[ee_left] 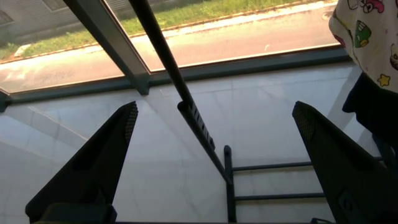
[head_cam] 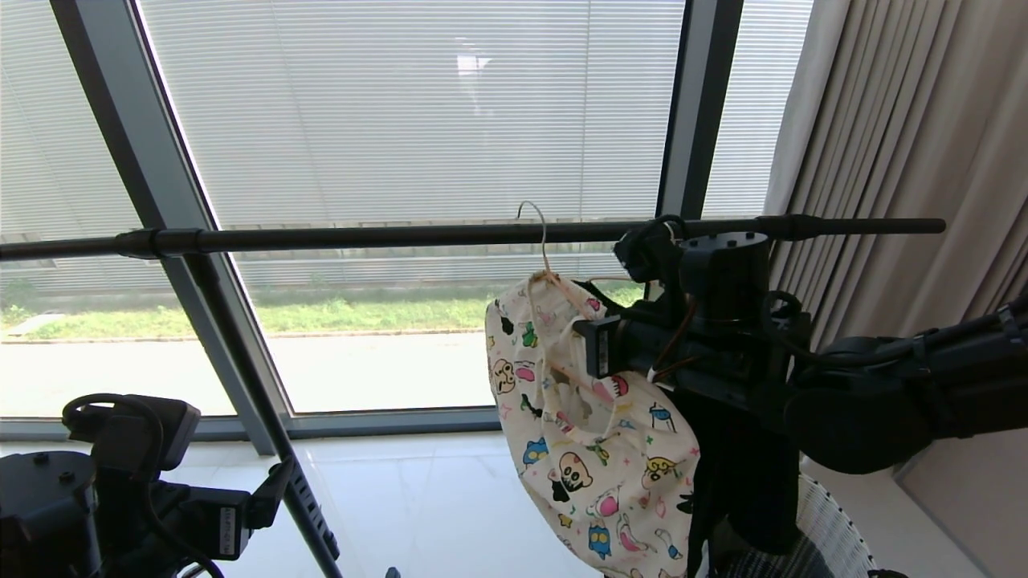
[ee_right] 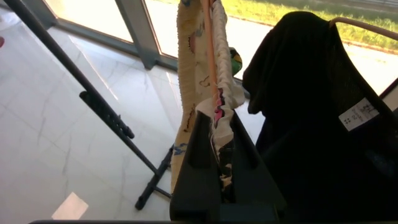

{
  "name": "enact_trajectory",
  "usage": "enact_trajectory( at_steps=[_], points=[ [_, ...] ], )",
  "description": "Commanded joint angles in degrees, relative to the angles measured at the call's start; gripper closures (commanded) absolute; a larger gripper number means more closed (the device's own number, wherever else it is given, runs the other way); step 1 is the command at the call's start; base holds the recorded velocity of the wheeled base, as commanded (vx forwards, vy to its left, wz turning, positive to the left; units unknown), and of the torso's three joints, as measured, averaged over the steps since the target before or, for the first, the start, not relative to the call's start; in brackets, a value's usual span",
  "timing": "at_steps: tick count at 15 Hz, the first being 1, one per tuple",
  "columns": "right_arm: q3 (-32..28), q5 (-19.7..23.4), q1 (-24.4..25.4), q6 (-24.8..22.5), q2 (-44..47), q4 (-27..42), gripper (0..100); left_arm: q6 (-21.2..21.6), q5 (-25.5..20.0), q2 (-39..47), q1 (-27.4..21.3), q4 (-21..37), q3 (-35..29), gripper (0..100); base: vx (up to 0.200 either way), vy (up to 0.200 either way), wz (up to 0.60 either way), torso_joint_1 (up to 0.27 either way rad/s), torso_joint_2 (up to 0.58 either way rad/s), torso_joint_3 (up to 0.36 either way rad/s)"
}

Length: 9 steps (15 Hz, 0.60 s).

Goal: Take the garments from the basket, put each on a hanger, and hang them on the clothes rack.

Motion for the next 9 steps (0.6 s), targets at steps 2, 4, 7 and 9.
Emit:
enact_trajectory(
  at_steps=[2, 4, 7, 9],
  points=[
    [-0.1, -0.1, -0.4, 0.0, 1.7, -0.1, 100, 0.0, 0.0, -0.1, 0.0, 0.0, -0.1, 0, 0.000, 0.000, 0.00, 0.000, 0.00, 0.000],
    [-0.6, -0.2, -0.9, 0.1, 2.2, -0.1, 100, 0.0, 0.0, -0.4, 0.1, 0.0, 0.0, 0, 0.000, 0.000, 0.00, 0.000, 0.00, 0.000],
    [-0.6, -0.2, -1.4, 0.1, 2.3, -0.1, 100, 0.0, 0.0, -0.8, 0.0, 0.0, 0.1, 0, 0.000, 0.000, 0.00, 0.000, 0.00, 0.000],
    [-0.5, -0.1, -1.3, 0.3, 1.8, 0.1, 0, 0.1, 0.0, -0.8, 0.1, 0.0, 0.2, 0, 0.000, 0.000, 0.00, 0.000, 0.00, 0.000]
  ],
)
